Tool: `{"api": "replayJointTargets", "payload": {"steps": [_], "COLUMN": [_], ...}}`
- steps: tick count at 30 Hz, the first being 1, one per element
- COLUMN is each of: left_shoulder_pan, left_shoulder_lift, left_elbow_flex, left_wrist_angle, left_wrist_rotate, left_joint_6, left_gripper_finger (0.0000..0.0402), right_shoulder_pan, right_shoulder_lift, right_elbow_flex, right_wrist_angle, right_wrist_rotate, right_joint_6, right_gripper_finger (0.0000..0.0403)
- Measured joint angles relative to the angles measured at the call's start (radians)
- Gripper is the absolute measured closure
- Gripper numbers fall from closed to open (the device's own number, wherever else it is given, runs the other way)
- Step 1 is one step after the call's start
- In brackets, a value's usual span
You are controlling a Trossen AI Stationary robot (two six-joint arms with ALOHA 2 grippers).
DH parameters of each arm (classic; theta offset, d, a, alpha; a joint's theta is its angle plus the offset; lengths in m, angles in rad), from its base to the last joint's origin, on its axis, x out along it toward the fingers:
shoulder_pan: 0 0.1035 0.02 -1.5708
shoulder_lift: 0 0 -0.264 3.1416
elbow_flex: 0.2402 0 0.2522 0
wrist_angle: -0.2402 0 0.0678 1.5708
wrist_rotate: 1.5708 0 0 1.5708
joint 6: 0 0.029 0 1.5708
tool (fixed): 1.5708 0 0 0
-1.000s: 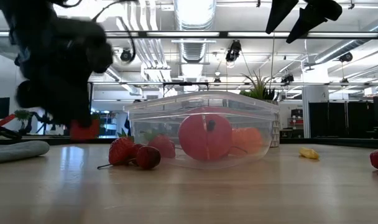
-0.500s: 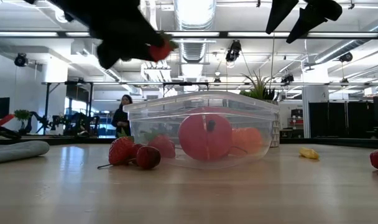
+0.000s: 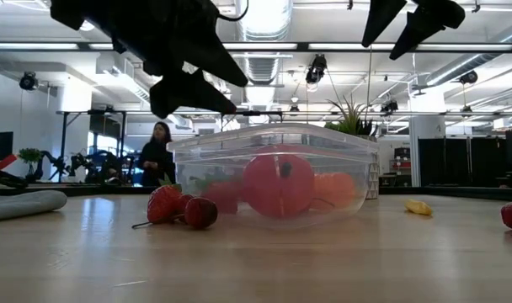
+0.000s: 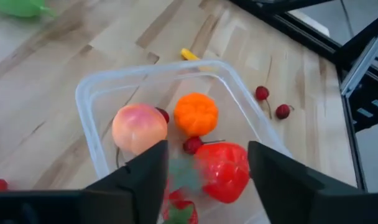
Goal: Pick and placing Produce into tupperware
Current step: Put the red strawberry into the transparent bin, then put the yellow squash into the transparent bin
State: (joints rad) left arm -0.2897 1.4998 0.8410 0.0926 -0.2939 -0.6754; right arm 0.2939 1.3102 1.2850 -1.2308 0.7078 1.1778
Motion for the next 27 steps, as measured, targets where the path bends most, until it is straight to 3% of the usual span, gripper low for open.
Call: {"api": "replayJointTargets", "payload": {"steps": [4,8,14,19,24,27], "left_shoulder_pan": [0.002,0.004,0.009,0.018,0.032,0.035], "left_shoulder_lift": [-0.005,-0.05,-0.141,-0.19,-0.216,-0.227], "left_elbow_flex": [0.0,0.0,0.0,-0.002,-0.021,-0.038], "left_wrist_angle": [-0.007,-0.033,-0.17,-0.276,-0.322,-0.322], "left_wrist_rotate": [0.001,0.0,0.001,0.001,0.001,0.001], "left_joint_6": [-0.008,-0.067,-0.129,-0.13,-0.13,-0.131], "left_gripper_finger": [0.015,0.0134,0.0132,0.0132,0.0132,0.0132], "right_shoulder_pan": [-0.001,-0.007,-0.047,-0.045,-0.046,-0.043], "right_shoulder_lift": [0.0,0.0,0.0,0.0,0.0,0.001], "right_elbow_flex": [-0.004,-0.009,-0.049,-0.171,-0.338,-0.418], "right_wrist_angle": [-0.001,-0.001,-0.003,0.032,0.307,0.517], "right_wrist_rotate": [0.0,-0.027,-0.38,-0.556,-0.692,-0.717], "right_joint_6": [-0.001,0.0,0.003,0.077,0.2,0.275], "right_gripper_finger": [0.0076,0.0076,0.0076,0.0076,0.0076,0.0076]}}
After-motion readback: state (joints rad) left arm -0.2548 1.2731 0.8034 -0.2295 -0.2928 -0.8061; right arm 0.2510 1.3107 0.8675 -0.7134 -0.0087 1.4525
